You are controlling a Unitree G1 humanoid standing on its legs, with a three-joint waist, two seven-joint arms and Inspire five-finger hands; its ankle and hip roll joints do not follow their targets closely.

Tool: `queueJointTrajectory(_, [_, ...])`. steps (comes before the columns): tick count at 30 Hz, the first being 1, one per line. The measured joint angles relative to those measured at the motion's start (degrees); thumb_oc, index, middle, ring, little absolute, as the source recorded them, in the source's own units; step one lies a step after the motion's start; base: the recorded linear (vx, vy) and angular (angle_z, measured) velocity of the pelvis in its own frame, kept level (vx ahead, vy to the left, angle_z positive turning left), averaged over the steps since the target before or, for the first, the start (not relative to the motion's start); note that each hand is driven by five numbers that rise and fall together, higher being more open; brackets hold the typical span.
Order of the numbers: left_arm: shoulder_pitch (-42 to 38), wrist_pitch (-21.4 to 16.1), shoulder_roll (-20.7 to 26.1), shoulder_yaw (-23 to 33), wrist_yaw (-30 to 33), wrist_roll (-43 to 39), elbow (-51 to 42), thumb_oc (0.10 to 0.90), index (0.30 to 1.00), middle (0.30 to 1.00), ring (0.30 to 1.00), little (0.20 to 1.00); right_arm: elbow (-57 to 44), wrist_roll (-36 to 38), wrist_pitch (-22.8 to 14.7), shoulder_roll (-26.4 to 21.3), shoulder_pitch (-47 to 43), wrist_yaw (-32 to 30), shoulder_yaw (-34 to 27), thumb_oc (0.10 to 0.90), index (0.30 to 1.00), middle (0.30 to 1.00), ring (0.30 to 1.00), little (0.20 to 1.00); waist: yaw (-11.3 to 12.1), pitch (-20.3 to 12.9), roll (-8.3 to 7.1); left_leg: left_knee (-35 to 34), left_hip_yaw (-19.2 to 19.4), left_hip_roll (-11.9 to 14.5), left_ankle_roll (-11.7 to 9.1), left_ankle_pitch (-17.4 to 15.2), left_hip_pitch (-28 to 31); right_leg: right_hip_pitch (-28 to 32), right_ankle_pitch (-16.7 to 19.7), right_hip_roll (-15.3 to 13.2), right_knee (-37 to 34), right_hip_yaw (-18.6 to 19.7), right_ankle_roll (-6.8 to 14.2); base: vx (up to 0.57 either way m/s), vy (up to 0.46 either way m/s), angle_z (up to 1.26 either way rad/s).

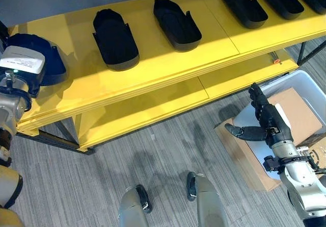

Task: Move parts from the plastic box to the shelf.

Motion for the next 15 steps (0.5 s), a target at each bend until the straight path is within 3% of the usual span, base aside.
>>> queueJointTrajectory(1, [-0.1,0.0,0.0,-0.1,0.0,0.0,0.5,0.633,0.627,0.627,0.627,0.627,0.0,0.0,0.0,0.0,0.0,0.0,0.0,0.9,1.0,1.0,1.0,1.0,0.0,0.0,0.0,0.0,0.0,0.0,0.0,0.0,0.0,0.0,0.1,0.0,0.0,0.0,0.2,0.0,0.0,0.0])
queueJointTrajectory(2, [-0.4,0.0,0.0,-0.9,0.0,0.2,1.0,0.9,1.0,1.0,1.0,1.0,-0.1,0.0,0.0,0.0,0.0,0.0,0.0,0.9,1.0,1.0,1.0,1.0,0.0,0.0,0.0,0.0,0.0,0.0,0.0,0.0,0.0,0.0,0.1,0.0,0.0,0.0,0.2,0.0,0.0,0.0])
queueJointTrajectory(15, [-0.5,0.1,0.0,-1.6,-0.5,1.1,1.4,0.9,1.0,1.0,1.0,1.0,-0.8,0.0,0.0,0.0,1.7,0.2,-0.2,0.9,1.0,1.0,1.0,1.0,0.2,0.1,0.1,-0.1,-0.1,-0.1,0.1,0.0,-0.1,0.0,0.1,-0.1,0.0,-0.1,0.2,0.0,0.0,0.0])
